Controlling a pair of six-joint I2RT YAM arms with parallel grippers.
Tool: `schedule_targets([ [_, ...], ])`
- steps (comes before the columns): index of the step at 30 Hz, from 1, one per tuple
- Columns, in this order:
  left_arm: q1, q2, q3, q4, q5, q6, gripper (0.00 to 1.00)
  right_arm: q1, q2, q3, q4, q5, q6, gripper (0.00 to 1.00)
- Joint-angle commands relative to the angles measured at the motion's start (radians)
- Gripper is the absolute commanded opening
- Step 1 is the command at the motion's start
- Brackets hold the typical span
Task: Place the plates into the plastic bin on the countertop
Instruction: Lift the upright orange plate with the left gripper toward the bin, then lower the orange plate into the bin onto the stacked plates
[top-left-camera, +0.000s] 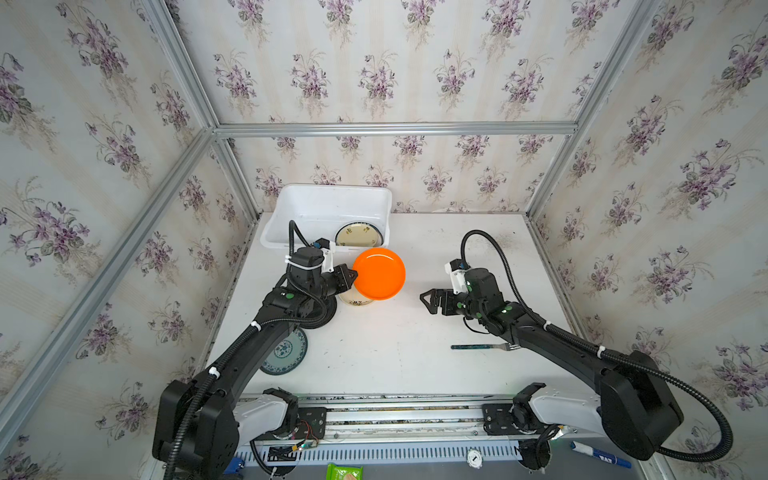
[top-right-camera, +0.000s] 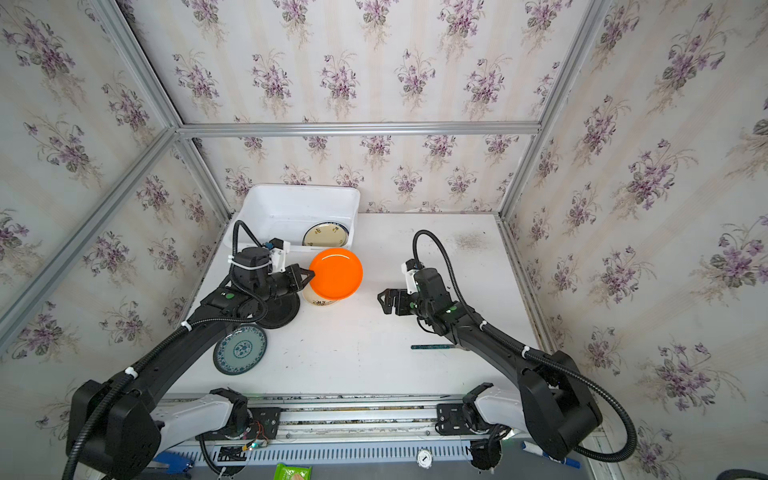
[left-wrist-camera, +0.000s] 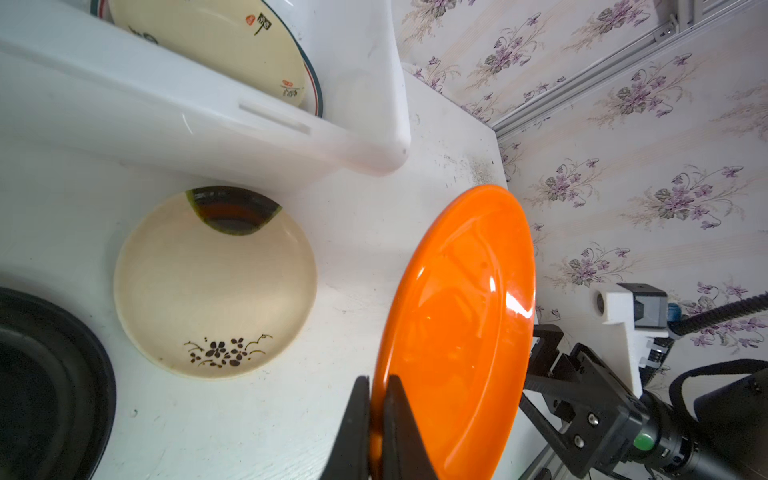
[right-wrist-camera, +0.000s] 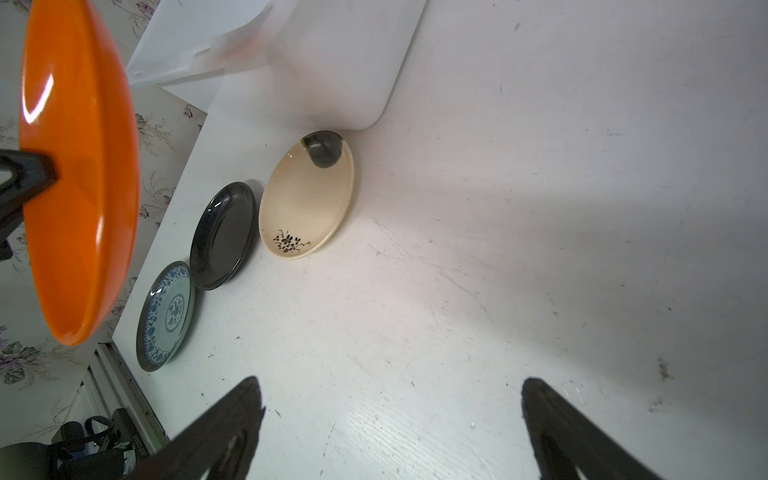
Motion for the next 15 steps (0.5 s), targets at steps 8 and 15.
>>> schedule_targets([
  [8,0.036,0.089,0.127,0.021,0.018,0.046,0.00,-0.001,-0.017,-0.008,0.005,0.046,-0.016,0.99],
  [15,0.082,0.141,0.196,0.021,0.033,0.055,0.00,-0.002,-0.029,-0.011,-0.005,0.068,-0.022,0.99],
])
